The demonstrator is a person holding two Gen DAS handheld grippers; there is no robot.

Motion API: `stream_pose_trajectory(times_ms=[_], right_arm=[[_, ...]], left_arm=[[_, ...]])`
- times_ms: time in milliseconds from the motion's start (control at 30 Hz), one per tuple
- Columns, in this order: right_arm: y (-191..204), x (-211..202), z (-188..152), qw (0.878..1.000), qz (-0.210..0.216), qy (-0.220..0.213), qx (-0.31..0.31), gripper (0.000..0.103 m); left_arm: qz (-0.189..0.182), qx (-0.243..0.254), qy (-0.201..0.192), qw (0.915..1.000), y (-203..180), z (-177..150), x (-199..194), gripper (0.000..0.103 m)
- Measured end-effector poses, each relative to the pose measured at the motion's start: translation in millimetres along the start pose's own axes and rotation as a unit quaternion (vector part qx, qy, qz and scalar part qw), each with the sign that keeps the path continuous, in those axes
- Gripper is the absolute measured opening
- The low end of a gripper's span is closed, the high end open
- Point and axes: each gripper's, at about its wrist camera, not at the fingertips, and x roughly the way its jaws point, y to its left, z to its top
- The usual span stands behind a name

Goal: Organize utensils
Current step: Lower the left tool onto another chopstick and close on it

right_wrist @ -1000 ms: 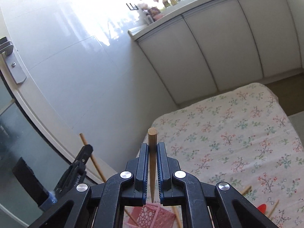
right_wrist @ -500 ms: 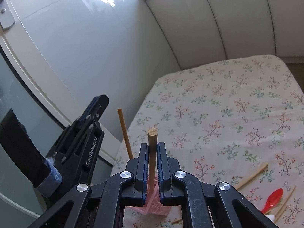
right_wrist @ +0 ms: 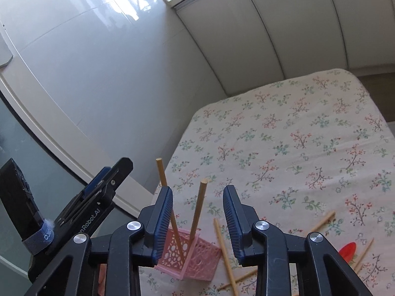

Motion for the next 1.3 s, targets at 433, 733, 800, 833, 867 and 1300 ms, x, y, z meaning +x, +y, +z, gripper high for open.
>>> stream_pose_trajectory(times_ms=[433,733,800,833,867,1300], right_arm=[[-65.5,-30.6,-16.7,0.991,-0.100,0.080,0.034,0.064],[-105.8,-41.2,-43.2,0.978,-0.138,0.137,0.082,0.067],[-110.9,-41.4,-48.0,0.975,-0.142,0.148,0.085,0.067],[-112.5,-41.3,-50.3,0.974,-0.146,0.153,0.085,0.068],[-114.4,-40.9,-52.8,0.973,-0.149,0.158,0.084,0.068],[-134.7,-25.2,-77.9,0.960,-0.174,0.207,0.077,0.069]], left_arm=[[-0.026,0.024,0.172,0.9844,-35.0,-33.7,-18.7,0.079],[-0.075,0.020,0.293,0.9531,-62.1,-86.3,-7.7,0.079],[-0.079,0.021,0.313,0.9462,-68.5,-98.7,-4.0,0.079],[-0.082,0.021,0.321,0.9433,-71.0,-104.4,-1.7,0.079],[-0.083,0.020,0.328,0.9406,-73.8,-110.5,0.4,0.077],[-0.052,0.040,0.401,0.9135,-90.1,-166.3,46.4,0.033]])
